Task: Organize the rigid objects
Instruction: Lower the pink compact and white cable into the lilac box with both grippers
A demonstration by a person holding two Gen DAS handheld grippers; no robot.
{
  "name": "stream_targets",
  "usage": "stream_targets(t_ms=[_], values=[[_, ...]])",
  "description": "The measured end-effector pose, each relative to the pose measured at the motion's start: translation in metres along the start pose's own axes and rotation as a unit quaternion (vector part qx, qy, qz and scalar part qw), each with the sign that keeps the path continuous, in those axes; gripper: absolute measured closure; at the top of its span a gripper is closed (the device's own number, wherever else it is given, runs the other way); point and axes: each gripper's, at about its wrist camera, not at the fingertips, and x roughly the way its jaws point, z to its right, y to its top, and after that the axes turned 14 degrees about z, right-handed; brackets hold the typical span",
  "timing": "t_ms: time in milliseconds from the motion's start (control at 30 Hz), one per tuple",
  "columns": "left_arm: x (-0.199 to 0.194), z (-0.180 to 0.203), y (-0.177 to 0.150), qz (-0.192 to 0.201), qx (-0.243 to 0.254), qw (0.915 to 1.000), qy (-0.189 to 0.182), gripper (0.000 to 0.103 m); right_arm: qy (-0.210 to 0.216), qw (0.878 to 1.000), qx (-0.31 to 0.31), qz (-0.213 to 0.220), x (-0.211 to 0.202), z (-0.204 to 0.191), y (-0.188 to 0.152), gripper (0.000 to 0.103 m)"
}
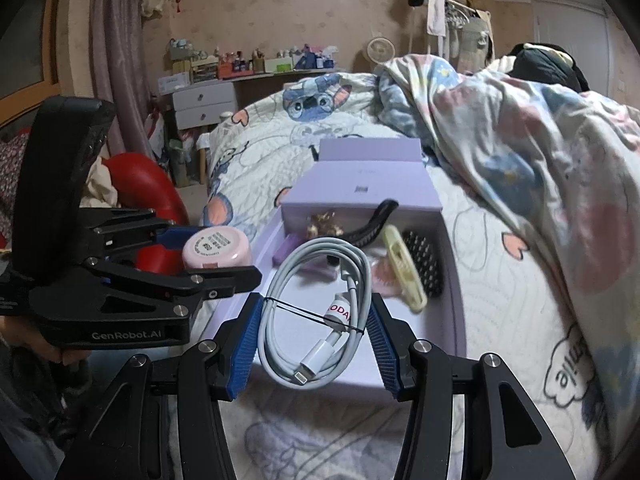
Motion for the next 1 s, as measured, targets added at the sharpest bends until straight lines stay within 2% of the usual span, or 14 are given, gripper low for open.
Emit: stream_targets(t_ms=[467, 1000], values=[[0.038, -0.011, 0.02, -0.008, 0.014, 0.9998, 0.01, 0.053, 0.003, 1.0, -0.004, 0.01, 0.034, 0.022, 0.017, 0.052], [0.09, -0.017, 0.015, -0.03, 0.022, 0.9992, 0.014, 0.053, -0.01, 0.999, 0.014, -0.027, 0.08, 0.053, 0.003, 0.052]])
